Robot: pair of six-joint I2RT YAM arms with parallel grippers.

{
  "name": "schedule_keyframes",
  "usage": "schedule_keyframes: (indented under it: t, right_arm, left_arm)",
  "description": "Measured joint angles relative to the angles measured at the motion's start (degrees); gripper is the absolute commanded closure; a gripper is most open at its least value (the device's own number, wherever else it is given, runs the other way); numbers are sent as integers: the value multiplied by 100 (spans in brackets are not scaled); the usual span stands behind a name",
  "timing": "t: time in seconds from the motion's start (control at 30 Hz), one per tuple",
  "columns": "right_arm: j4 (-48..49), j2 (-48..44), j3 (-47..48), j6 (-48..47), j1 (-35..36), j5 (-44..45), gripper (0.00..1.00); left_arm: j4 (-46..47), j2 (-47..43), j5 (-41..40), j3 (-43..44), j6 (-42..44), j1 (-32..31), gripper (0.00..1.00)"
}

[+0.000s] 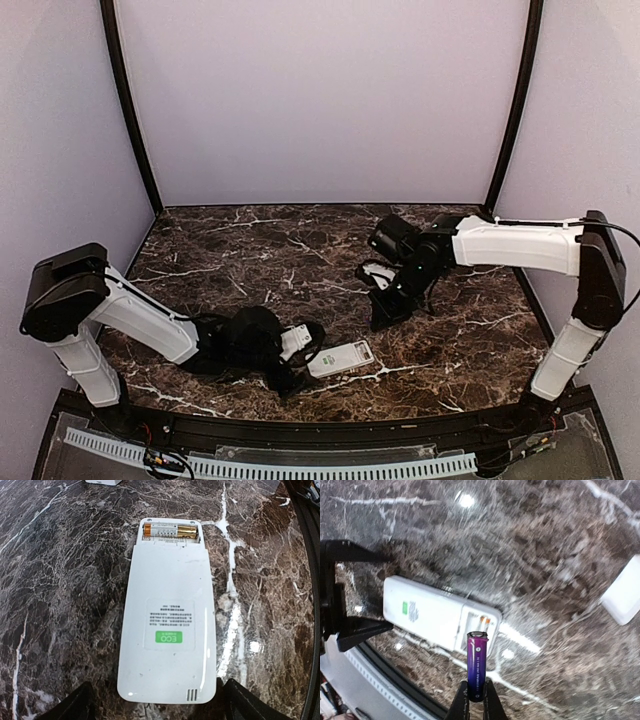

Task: Load the batteries into the remote control
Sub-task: Pick up the battery at the center of the board, then place the battery in the battery compartment.

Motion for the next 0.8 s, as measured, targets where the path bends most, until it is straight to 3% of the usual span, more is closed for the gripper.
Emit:
schedule_keyframes:
  t: [0.33, 0.8]
  right_arm:
    - [-72, 39, -470, 1563, 525, -774, 100]
    - [96, 710, -402, 1971, 535, -778, 100]
  left_arm:
    - [286, 271, -79, 107, 66, -37, 20]
    - [356, 348, 140, 155, 125, -37, 29]
